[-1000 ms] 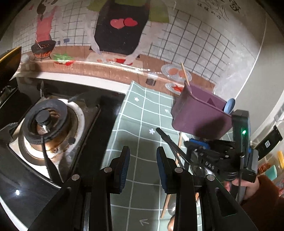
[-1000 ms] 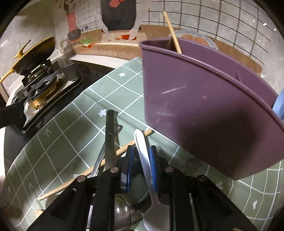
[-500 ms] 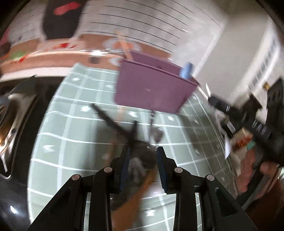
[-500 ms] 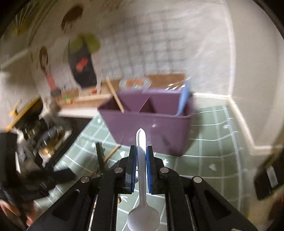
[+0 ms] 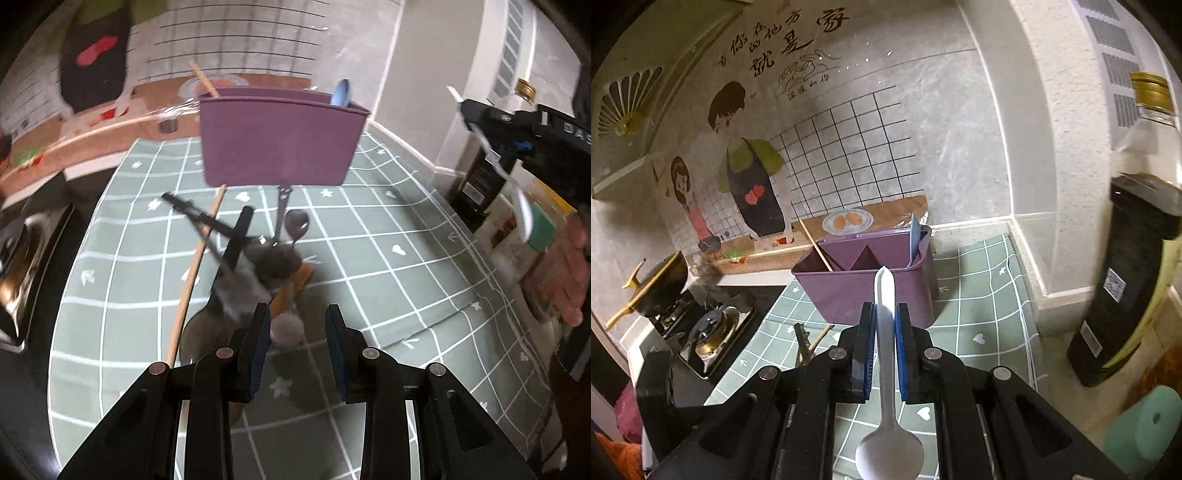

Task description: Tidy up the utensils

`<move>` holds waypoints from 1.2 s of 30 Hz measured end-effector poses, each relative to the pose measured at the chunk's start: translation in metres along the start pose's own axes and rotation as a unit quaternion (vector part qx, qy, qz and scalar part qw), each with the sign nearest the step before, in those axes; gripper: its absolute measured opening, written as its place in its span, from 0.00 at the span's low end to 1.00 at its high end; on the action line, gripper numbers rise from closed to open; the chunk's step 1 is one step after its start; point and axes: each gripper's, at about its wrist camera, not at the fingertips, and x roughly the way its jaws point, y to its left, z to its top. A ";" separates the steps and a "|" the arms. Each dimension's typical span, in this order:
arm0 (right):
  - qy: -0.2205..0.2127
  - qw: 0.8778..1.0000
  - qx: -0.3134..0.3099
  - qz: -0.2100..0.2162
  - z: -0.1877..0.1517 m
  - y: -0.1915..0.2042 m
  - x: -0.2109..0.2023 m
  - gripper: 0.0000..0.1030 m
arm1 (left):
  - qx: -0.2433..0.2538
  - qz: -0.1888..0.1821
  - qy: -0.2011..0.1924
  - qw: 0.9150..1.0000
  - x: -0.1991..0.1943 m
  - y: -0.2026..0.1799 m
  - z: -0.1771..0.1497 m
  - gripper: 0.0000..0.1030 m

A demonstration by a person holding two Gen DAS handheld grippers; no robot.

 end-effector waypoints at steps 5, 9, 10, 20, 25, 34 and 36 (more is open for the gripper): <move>-0.005 1.000 -0.002 0.005 -0.002 0.003 -0.006 0.09 | 0.005 0.020 0.008 1.000 0.008 -0.005 -0.004 0.31; -0.006 1.000 -0.015 -0.002 -0.003 0.009 -0.010 0.09 | 0.016 0.053 0.011 0.998 0.014 -0.011 -0.003 0.25; -0.008 1.000 -0.019 -0.005 -0.003 0.011 -0.011 0.09 | 0.021 0.063 0.011 0.998 0.015 -0.012 -0.003 0.22; -0.012 1.000 -0.027 -0.010 0.003 0.015 -0.017 0.09 | 0.009 0.088 -0.053 0.995 -0.027 -0.002 0.027 0.22; -0.015 0.999 -0.026 -0.013 0.006 0.016 -0.016 0.09 | -0.004 0.076 -0.067 0.995 -0.042 0.006 0.044 0.22; -0.020 0.999 -0.027 -0.019 0.014 0.024 -0.017 0.09 | -0.002 0.050 -0.086 0.995 -0.067 0.007 0.069 0.22; -0.023 0.999 -0.026 -0.016 0.018 0.026 -0.017 0.09 | 0.000 0.041 -0.089 0.995 -0.074 0.006 0.076 0.22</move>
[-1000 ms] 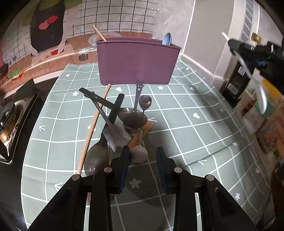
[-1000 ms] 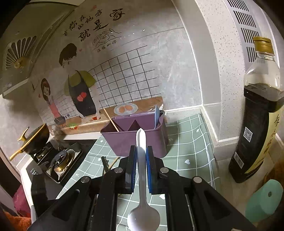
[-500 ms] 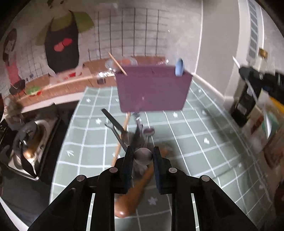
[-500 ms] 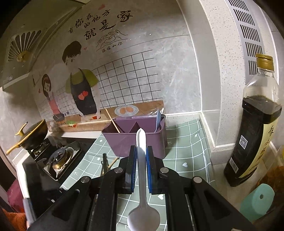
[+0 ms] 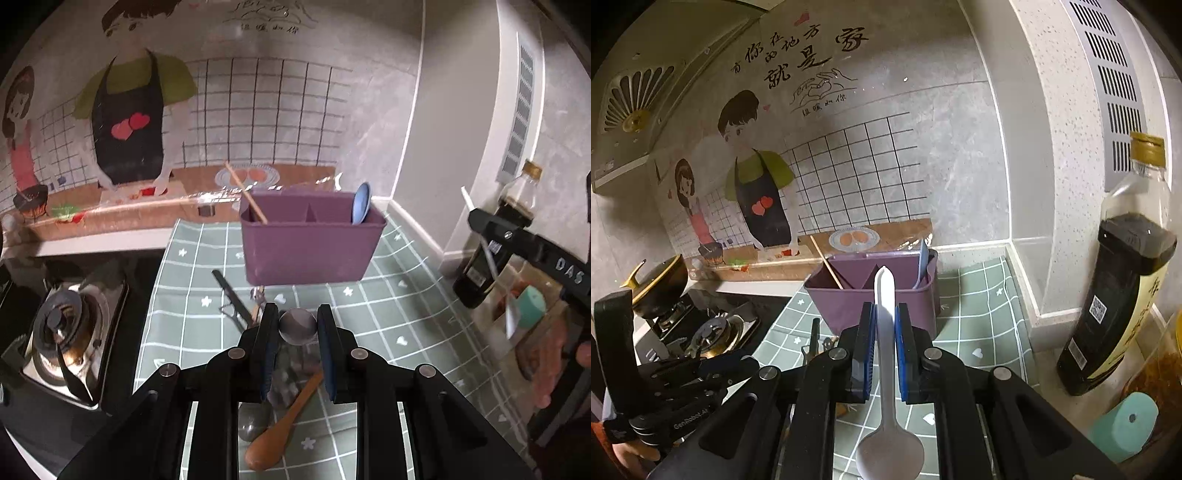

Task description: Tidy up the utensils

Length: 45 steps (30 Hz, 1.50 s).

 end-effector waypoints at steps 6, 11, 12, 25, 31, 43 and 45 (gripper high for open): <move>-0.021 1.000 0.005 0.015 0.028 0.006 -0.007 0.09 | -0.008 -0.043 -0.023 0.999 -0.025 0.008 0.048 0.21; -0.073 0.997 0.003 0.035 0.081 0.013 -0.020 0.09 | -0.021 -0.070 -0.068 0.995 -0.051 0.022 0.114 0.21; -0.085 0.996 0.000 0.037 0.092 0.016 -0.021 0.09 | -0.018 -0.072 -0.078 0.994 -0.055 0.023 0.127 0.21; -0.138 0.990 0.006 0.017 0.132 0.014 0.068 0.09 | -0.020 -0.076 -0.089 0.993 0.013 0.039 0.201 0.22; -0.102 0.995 0.020 0.008 0.111 -0.003 0.126 0.09 | -0.028 -0.080 -0.040 0.996 0.073 0.040 0.182 0.22; -0.090 0.996 0.009 -0.001 0.078 -0.010 0.176 0.11 | -0.053 -0.087 -0.012 0.995 0.117 0.044 0.160 0.22; -0.079 0.997 0.017 0.002 0.074 -0.014 0.175 0.11 | -0.047 -0.083 -0.017 0.995 0.115 0.042 0.159 0.23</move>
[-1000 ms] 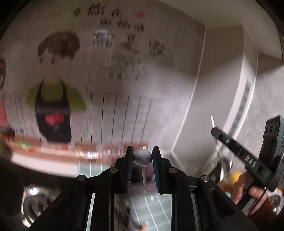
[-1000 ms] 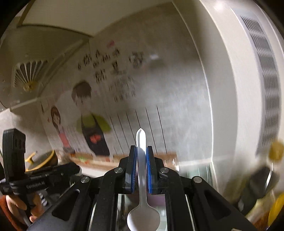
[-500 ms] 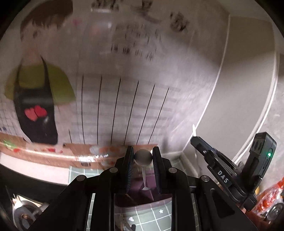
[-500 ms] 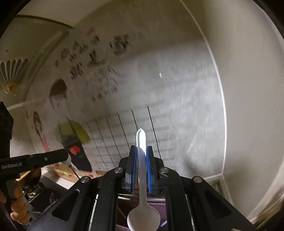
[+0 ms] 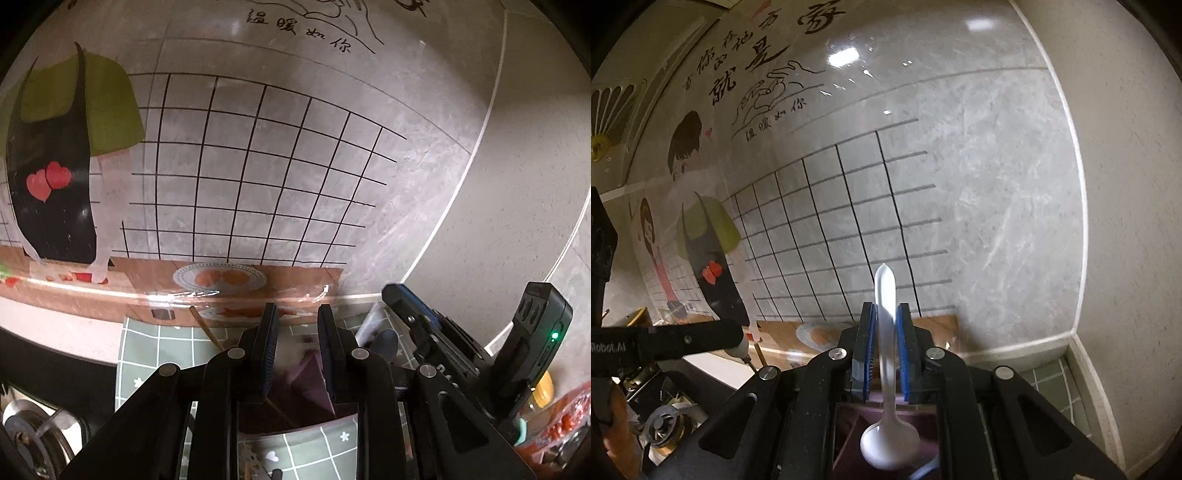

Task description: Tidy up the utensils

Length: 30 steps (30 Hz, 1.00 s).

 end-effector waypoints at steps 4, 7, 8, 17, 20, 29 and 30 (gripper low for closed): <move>0.013 1.000 0.003 -0.002 0.000 -0.006 -0.012 0.12 | -0.009 -0.007 -0.008 1.000 -0.010 -0.002 0.001 0.28; 0.019 1.000 -0.006 -0.010 0.002 -0.008 -0.030 0.12 | -0.013 0.001 -0.011 1.000 -0.022 -0.002 -0.002 0.33; 0.021 1.000 -0.009 -0.010 0.002 -0.008 -0.036 0.12 | -0.010 0.009 -0.011 1.000 -0.026 -0.003 -0.006 0.34; 0.088 0.995 -0.047 0.001 -0.029 0.004 -0.081 0.12 | -0.039 0.076 0.032 0.996 -0.059 0.027 -0.079 0.36; 0.118 0.991 -0.058 0.013 -0.047 0.012 -0.084 0.12 | -0.065 0.088 0.047 0.993 -0.068 0.043 -0.107 0.36; 0.252 0.961 -0.085 0.080 -0.117 0.057 -0.038 0.12 | -0.102 0.142 0.068 0.982 -0.097 0.077 -0.163 0.36; 0.262 0.957 -0.089 0.087 -0.124 0.065 -0.032 0.12 | -0.107 0.150 0.066 0.981 -0.102 0.082 -0.167 0.36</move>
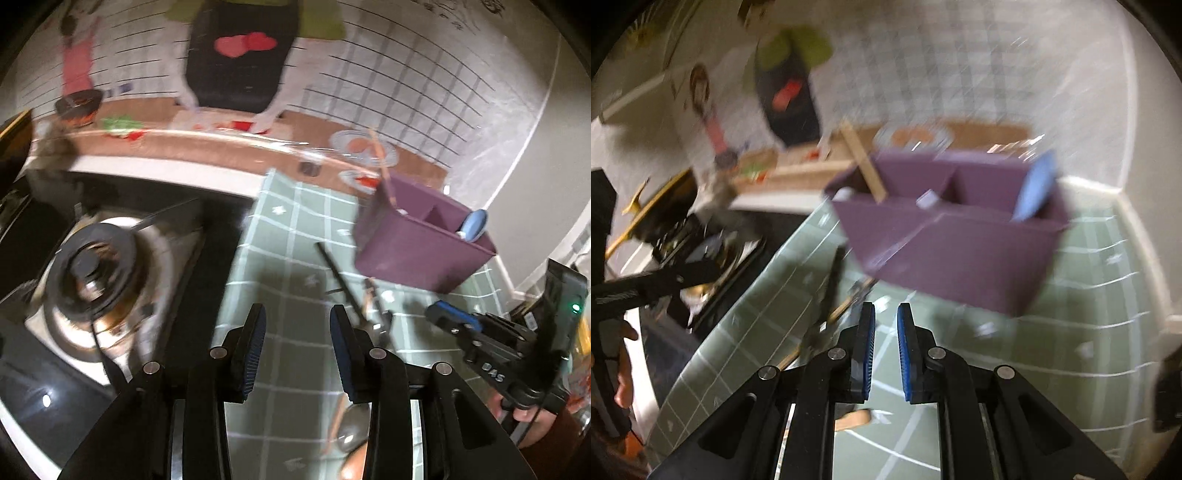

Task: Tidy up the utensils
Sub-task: 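Grasp a black-handled utensil with the right tool while the left tool grasps another utensil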

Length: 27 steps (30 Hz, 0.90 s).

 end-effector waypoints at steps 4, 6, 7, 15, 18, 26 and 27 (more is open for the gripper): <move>0.029 0.999 -0.027 0.020 0.005 0.026 0.035 0.12 | -0.015 0.012 0.002 1.000 -0.006 0.020 -0.010 0.36; 0.038 0.998 -0.043 0.019 0.008 0.037 0.051 0.12 | -0.026 0.011 0.007 1.000 -0.008 0.029 -0.013 0.36; 0.042 0.998 -0.050 0.017 0.011 0.042 0.058 0.12 | -0.030 0.010 0.010 0.999 -0.008 0.032 -0.014 0.36; 0.073 0.994 -0.081 -0.020 0.024 0.056 0.096 0.13 | -0.017 0.020 0.014 1.000 -0.009 0.035 -0.020 0.36; 0.072 0.995 -0.067 -0.021 0.020 0.051 0.092 0.14 | -0.012 0.014 0.017 1.000 -0.006 0.031 -0.018 0.36; 0.073 0.997 -0.021 -0.021 -0.007 0.018 0.058 0.13 | 0.005 -0.015 0.036 0.999 0.011 0.006 -0.019 0.36; 0.068 0.997 -0.017 -0.020 -0.011 0.014 0.052 0.12 | 0.008 -0.018 0.039 0.999 0.013 0.003 -0.019 0.36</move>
